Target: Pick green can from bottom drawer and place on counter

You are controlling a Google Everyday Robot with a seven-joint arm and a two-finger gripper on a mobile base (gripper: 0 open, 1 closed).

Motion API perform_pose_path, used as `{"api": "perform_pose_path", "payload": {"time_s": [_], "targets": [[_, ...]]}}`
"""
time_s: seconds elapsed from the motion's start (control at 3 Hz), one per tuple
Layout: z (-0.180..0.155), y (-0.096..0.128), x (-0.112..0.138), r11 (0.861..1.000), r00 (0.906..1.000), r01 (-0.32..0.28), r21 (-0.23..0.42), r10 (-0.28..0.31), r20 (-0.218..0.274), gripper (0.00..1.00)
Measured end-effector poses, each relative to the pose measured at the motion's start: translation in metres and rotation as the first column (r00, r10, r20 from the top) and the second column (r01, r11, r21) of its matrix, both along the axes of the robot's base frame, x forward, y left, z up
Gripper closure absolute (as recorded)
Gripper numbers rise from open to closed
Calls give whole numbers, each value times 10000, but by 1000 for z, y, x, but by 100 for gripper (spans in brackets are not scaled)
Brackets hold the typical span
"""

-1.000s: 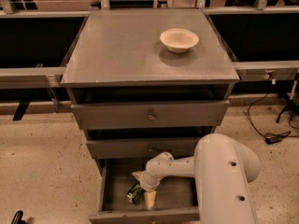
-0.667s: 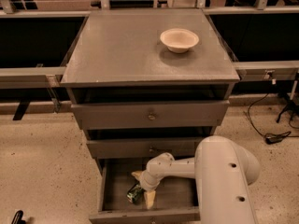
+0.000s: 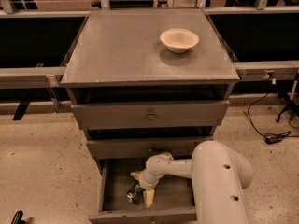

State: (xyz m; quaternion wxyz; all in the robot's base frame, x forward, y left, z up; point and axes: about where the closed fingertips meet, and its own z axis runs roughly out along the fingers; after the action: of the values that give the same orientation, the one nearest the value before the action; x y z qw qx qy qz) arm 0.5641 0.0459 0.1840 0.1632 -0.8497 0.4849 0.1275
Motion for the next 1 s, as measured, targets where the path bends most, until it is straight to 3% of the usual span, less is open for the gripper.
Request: {"api": "perform_pose_path", "payload": {"time_s": [0.67, 1.0], "targets": [[-20, 9, 10, 9982, 9988, -434, 404, 442, -198, 0], [-30, 19, 9, 9932, 9943, -1068, 472, 1070, -18, 0]]}}
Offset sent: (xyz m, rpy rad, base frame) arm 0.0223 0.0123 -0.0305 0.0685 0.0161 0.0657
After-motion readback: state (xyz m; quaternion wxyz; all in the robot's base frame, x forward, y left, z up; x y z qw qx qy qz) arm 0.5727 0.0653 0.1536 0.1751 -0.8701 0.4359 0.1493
